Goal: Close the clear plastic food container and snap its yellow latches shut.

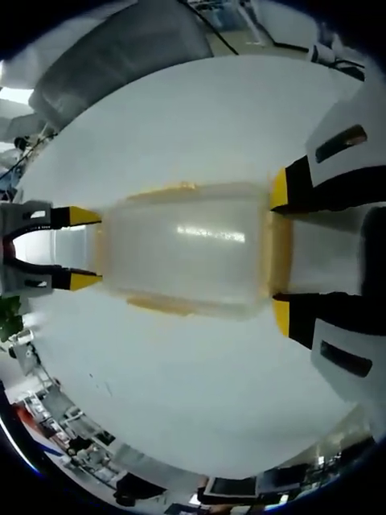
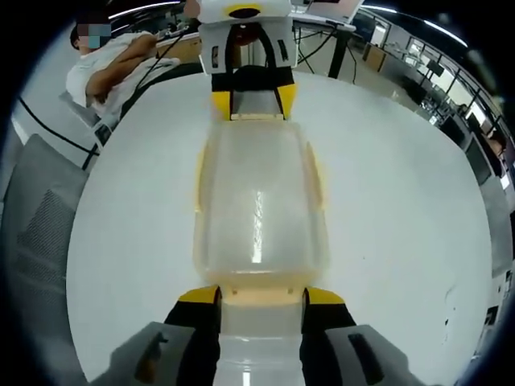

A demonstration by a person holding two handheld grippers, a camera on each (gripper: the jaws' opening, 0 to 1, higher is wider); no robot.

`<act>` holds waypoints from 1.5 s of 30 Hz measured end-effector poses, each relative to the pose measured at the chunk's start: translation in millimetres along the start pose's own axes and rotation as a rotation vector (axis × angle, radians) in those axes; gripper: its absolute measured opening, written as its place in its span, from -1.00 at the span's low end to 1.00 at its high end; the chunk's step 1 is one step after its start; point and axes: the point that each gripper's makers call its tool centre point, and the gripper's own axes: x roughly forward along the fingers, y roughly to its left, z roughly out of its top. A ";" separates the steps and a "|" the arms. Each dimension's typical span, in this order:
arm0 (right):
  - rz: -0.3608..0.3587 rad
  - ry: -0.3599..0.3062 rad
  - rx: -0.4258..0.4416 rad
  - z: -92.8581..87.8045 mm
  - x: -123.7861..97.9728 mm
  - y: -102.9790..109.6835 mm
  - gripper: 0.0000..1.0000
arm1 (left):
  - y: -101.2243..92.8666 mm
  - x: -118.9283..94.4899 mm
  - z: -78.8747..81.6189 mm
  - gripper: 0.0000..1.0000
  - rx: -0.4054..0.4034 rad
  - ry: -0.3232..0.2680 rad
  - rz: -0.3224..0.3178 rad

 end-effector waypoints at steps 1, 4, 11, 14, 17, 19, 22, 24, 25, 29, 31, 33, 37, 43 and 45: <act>0.001 0.003 -0.002 -0.2 0.6 -0.1 -0.27 | 0.2 0.3 -0.1 -0.25 0.000 0.001 0.000; 0.002 0.010 -0.004 0.1 1.2 0.3 -0.27 | 0.7 1.4 -0.6 -0.25 0.001 0.005 0.000; 0.010 0.026 -0.025 1.3 3.1 -0.1 -0.24 | -0.9 2.0 0.1 -0.25 0.021 0.024 -0.005; 0.014 0.028 -0.032 1.6 3.3 0.3 -0.23 | -0.7 2.6 0.1 -0.24 0.035 0.037 -0.008; 0.014 0.030 -0.036 1.3 3.2 0.4 -0.24 | -0.3 3.0 -0.1 -0.24 0.039 0.049 -0.013; 0.014 0.029 -0.035 1.3 2.9 0.7 -0.26 | -0.8 2.9 0.2 -0.24 0.039 0.056 -0.015; 0.013 0.032 -0.034 0.9 2.8 0.9 -0.28 | -0.7 3.0 -0.1 -0.24 0.030 0.067 -0.014; 0.011 0.039 -0.030 0.8 2.8 1.1 -0.29 | -0.2 3.3 -0.4 -0.25 0.026 0.072 -0.012; 0.010 0.042 -0.028 0.8 3.0 1.0 -0.29 | -0.2 3.3 -0.2 -0.25 0.026 0.074 -0.011; 0.009 0.038 -0.015 -0.1 1.2 4.2 -0.30 | 1.3 2.9 1.0 -0.28 0.028 0.090 0.021; 0.013 0.040 0.001 -0.1 0.9 5.6 -0.30 | 2.8 0.9 1.9 -0.28 0.053 0.100 0.044; 0.018 0.036 0.014 1.1 0.0 8.7 -0.30 | 1.8 0.0 1.3 -0.28 0.072 0.117 0.042; 0.010 0.030 0.021 2.1 -5.7 7.1 -0.30 | 6.1 -8.1 4.6 -0.29 0.064 0.112 0.044; -0.005 0.003 0.024 7.9 -18.6 3.7 -0.30 | 10.2 -22.3 10.0 -0.29 0.068 0.111 0.053; -0.009 -0.006 0.028 9.8 -23.5 2.8 -0.30 | 12.5 -27.0 12.3 -0.29 0.075 0.111 0.061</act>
